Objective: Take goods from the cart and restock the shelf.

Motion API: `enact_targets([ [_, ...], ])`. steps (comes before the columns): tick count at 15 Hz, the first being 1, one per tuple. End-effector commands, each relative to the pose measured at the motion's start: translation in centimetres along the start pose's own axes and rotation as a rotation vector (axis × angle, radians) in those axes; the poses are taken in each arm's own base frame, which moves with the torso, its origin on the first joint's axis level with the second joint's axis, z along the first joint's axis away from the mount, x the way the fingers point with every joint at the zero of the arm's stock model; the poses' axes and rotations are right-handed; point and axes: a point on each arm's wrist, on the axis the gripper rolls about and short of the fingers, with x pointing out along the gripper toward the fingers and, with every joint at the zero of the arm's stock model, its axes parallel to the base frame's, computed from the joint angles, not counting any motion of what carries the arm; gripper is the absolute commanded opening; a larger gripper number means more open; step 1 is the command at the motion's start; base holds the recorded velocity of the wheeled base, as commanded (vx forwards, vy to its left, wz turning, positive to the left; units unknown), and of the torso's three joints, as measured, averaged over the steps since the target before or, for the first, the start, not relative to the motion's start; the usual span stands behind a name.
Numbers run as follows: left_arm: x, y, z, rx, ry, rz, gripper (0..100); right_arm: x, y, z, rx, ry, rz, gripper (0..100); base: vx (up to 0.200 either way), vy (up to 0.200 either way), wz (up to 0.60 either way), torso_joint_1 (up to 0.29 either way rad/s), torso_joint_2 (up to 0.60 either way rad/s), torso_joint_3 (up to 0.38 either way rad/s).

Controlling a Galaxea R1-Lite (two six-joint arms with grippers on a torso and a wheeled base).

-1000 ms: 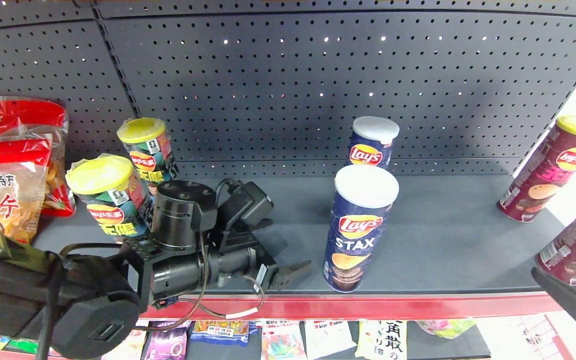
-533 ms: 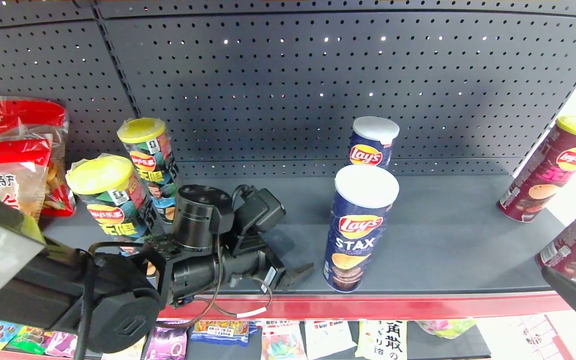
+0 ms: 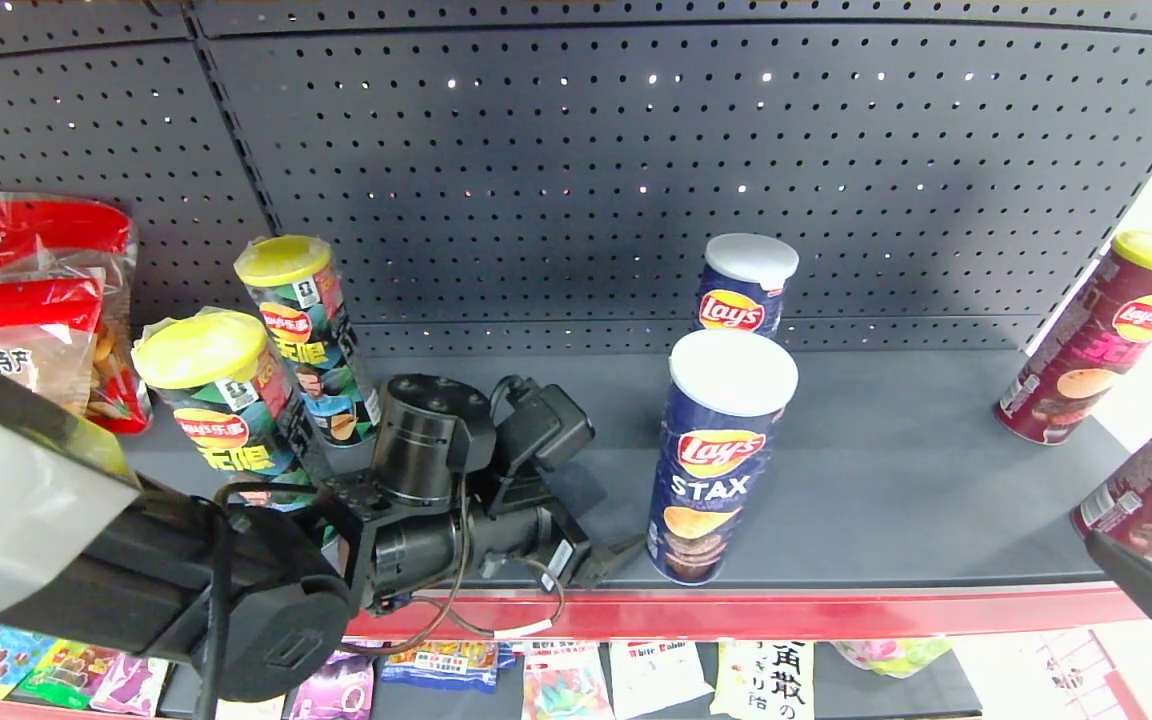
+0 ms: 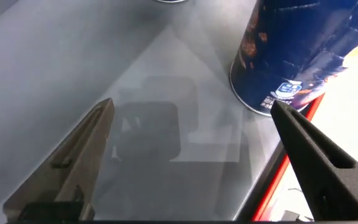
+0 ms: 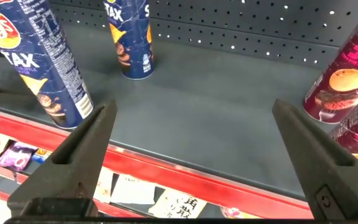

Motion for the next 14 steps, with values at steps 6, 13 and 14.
enact_targets([
  [6,1.1,0.2,0.2,0.002,-0.009,-0.002,100,0.1,0.0,-0.1,0.011,0.008,-0.001,100,0.0,0.0,0.0,0.0,0.0,0.0],
  [13,2.1,0.0,0.6,0.009,-0.022,-0.01,100,-0.1,0.0,-0.5,0.011,0.016,-0.001,100,0.0,0.0,0.0,0.0,0.0,0.0],
  [14,2.2,0.0,0.7,0.009,-0.023,-0.009,100,-0.1,0.0,-0.6,0.011,0.019,0.0,100,0.0,0.0,0.0,0.0,0.0,0.0],
])
